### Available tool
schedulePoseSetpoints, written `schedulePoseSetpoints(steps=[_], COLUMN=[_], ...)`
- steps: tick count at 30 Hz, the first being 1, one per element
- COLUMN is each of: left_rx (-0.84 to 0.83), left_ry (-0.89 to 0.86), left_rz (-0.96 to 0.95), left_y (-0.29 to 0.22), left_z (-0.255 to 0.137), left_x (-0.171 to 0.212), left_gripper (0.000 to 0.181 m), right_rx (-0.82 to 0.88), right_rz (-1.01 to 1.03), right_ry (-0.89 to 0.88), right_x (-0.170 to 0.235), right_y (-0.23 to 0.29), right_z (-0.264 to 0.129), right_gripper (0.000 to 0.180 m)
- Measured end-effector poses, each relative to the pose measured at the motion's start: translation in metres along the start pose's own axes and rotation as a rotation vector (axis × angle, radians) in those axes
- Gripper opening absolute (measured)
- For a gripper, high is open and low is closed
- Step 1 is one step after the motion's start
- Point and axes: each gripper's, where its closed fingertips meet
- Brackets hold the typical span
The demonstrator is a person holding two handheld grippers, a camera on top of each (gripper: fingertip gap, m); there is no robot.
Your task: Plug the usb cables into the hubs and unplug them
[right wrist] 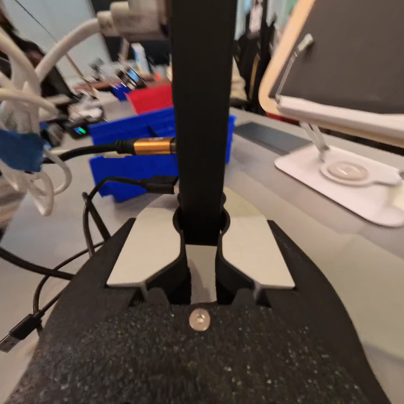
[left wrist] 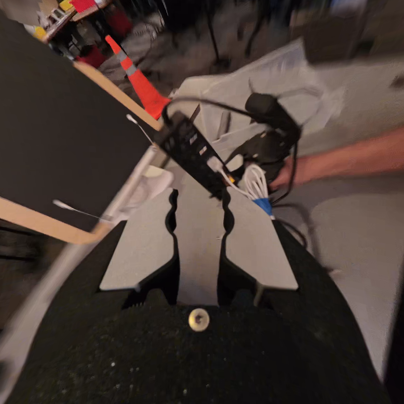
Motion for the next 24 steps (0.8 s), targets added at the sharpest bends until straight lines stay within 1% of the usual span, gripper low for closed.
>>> schedulePoseSetpoints(steps=[1, 2, 4, 5, 7, 8, 10, 11, 13, 15, 16, 19, 22, 24], left_rx=[0.006, -0.024, -0.104, -0.129, -0.130, -0.127, -0.133, -0.127, -0.077, -0.021, -0.021, -0.078, -0.119, -0.144], left_ry=[-0.064, -0.097, -0.099, -0.100, -0.133, -0.135, -0.113, -0.132, -0.223, -0.294, -0.310, -0.334, -0.333, -0.316], left_rz=[-0.136, -0.232, -0.344, -0.392, -0.451, -0.444, -0.384, -0.352, -0.321, -0.317, -0.309, -0.262, -0.249, -0.252], left_y=[-0.008, -0.013, -0.020, -0.024, -0.034, -0.038, -0.045, -0.049, -0.062, -0.076, -0.079, -0.081, -0.082, -0.081], left_z=[0.001, 0.005, 0.017, 0.025, 0.044, 0.055, 0.071, 0.075, 0.077, 0.076, 0.076, 0.077, 0.080, 0.082], left_x=[0.020, 0.044, 0.091, 0.108, 0.124, 0.129, 0.135, 0.133, 0.125, 0.119, 0.118, 0.113, 0.109, 0.114], left_gripper=[0.037, 0.034, 0.031, 0.031, 0.030, 0.029, 0.025, 0.024, 0.015, 0.013, 0.013, 0.015, 0.016, 0.017], right_rx=[-0.063, -0.088, -0.080, -0.083, -0.099, -0.110, -0.140, -0.147, -0.156, -0.167, -0.172, -0.155, -0.085, -0.055], right_rz=[-0.006, -0.009, -0.012, -0.013, -0.049, -0.066, -0.079, -0.093, -0.120, -0.127, -0.129, -0.139, -0.140, -0.115], right_ry=[-0.049, -0.085, -0.098, -0.100, -0.089, -0.090, -0.071, -0.064, -0.045, -0.032, -0.030, -0.020, -0.009, -0.025], right_x=[-0.003, -0.004, 0.003, 0.007, 0.009, 0.010, 0.015, 0.016, 0.019, 0.021, 0.021, 0.022, 0.023, 0.020], right_y=[0.005, 0.005, 0.001, 0.001, 0.007, 0.012, 0.023, 0.027, 0.032, 0.034, 0.036, 0.036, 0.030, 0.028], right_z=[0.003, 0.005, 0.008, 0.009, 0.009, 0.009, 0.009, 0.009, 0.009, 0.010, 0.011, 0.014, 0.017, 0.016], right_gripper=[0.027, 0.027, 0.027, 0.027, 0.027, 0.027, 0.027, 0.027, 0.027, 0.027, 0.027, 0.027, 0.027, 0.027])
Point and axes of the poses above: each gripper's, where its closed fingertips meet, z out along the fingers, x out of its underside, y = z × x across the jaws, and after that the axes turned 2 degrees about -y, right-handed
